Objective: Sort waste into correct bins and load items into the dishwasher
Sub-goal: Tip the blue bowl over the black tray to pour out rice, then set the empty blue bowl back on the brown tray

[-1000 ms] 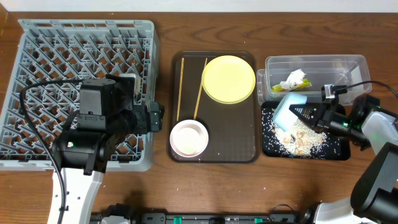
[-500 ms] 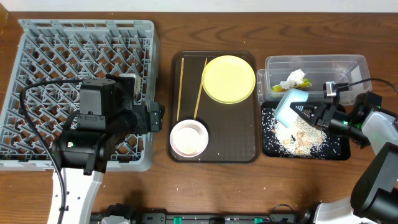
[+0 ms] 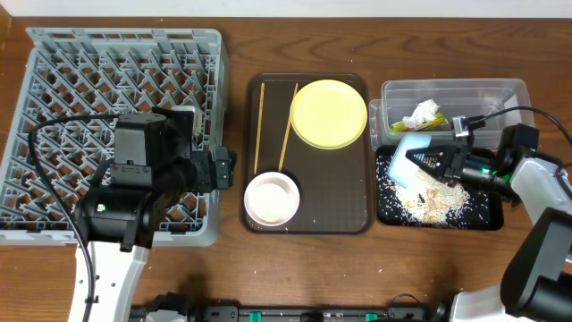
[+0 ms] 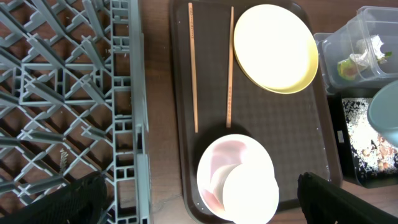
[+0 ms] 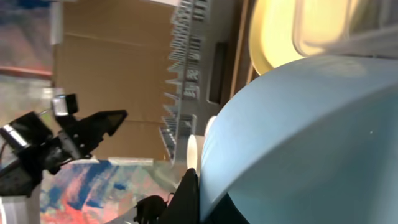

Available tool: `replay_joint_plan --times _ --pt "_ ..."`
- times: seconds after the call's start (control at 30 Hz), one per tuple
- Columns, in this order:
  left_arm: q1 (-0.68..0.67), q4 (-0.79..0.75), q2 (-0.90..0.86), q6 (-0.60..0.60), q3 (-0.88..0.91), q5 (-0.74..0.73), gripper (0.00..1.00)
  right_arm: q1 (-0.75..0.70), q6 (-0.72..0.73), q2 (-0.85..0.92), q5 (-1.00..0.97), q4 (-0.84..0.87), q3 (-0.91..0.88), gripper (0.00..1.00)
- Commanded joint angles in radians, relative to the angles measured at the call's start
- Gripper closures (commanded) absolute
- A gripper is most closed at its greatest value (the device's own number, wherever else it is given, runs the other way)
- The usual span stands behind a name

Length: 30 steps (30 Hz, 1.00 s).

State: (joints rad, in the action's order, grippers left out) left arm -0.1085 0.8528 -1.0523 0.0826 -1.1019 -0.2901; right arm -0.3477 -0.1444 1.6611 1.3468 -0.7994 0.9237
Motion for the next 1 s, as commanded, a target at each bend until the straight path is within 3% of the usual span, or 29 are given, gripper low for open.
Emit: replay_joint_plan --times 0.0,0.13,0.23,0.47,0.53,0.73,0.87,0.97 --pt "-0.004 0.000 0.000 0.009 -0.020 -0.015 0.02 0.070 0.092 -0.082 -0.154 -0.020 0.029 0.99" --pt "-0.004 0.000 0.000 0.009 -0.020 -0.015 0.02 0.242 0.153 -0.193 -0.470 -0.112 0.117 0.99" --pt "-0.004 0.000 0.000 0.009 -0.020 -0.015 0.02 0.447 0.237 -0.249 -0.762 -0.144 0.212 0.99" --pt "-0.004 0.000 0.000 0.009 -0.020 -0.015 0.02 0.888 0.421 -0.204 -1.306 -0.090 0.255 0.99" --pt "-0.004 0.000 0.000 0.009 -0.020 -0.015 0.01 0.963 0.459 -0.148 -1.388 -0.084 0.255 0.99" --pt "-0.004 0.000 0.000 0.009 -0.020 -0.015 0.02 1.033 0.474 0.008 -1.378 -0.038 0.255 0.99" --pt "-0.004 0.000 0.000 0.009 -0.020 -0.015 0.01 1.034 0.481 0.072 -1.311 0.015 0.255 0.81" --pt "-0.004 0.009 0.000 0.009 -0.020 -0.016 0.02 1.034 0.481 0.084 -1.282 0.048 0.256 0.53"
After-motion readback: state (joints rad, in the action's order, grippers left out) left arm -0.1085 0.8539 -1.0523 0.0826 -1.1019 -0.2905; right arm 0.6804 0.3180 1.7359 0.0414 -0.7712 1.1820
